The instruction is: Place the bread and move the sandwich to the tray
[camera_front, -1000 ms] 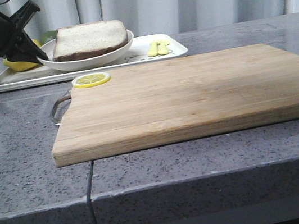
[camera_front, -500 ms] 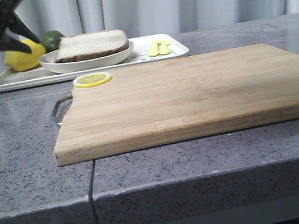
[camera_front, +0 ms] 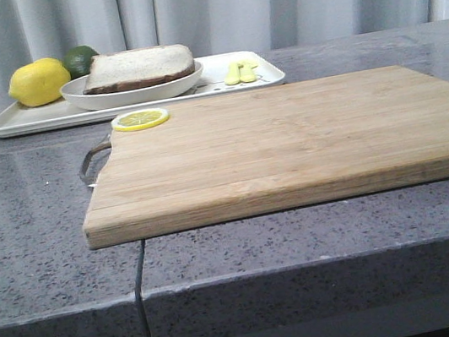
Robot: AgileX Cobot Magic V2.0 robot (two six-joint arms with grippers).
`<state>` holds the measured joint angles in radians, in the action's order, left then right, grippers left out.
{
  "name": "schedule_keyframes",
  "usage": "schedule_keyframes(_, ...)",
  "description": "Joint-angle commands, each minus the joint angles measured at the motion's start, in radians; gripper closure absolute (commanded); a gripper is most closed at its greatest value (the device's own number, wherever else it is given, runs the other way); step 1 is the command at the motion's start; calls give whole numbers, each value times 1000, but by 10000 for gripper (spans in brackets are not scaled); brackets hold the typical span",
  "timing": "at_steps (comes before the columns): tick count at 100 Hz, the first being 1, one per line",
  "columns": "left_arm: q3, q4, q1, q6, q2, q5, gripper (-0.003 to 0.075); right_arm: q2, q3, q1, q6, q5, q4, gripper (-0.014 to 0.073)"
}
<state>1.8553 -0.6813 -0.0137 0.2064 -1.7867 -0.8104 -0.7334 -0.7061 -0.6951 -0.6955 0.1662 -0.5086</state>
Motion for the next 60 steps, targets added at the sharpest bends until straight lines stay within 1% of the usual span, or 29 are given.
schedule_keyframes(1,-15,-32,11,20,132,57,740,72,25,6,-7,-76,1,663)
schedule_keyframes(14,-111,-32,22,57,247,86,740,169,126,7,-6,-78,1,662)
schedule_keyframes(28,-270,-32,32,76,377,145,740,253,218,7,-6,-75,-5,662)
schedule_keyframes(40,-446,-32,32,131,496,199,740,314,272,7,-6,-75,-41,662)
schedule_keyframes(60,-749,-32,32,152,707,301,740,369,345,7,-6,-76,-54,662)
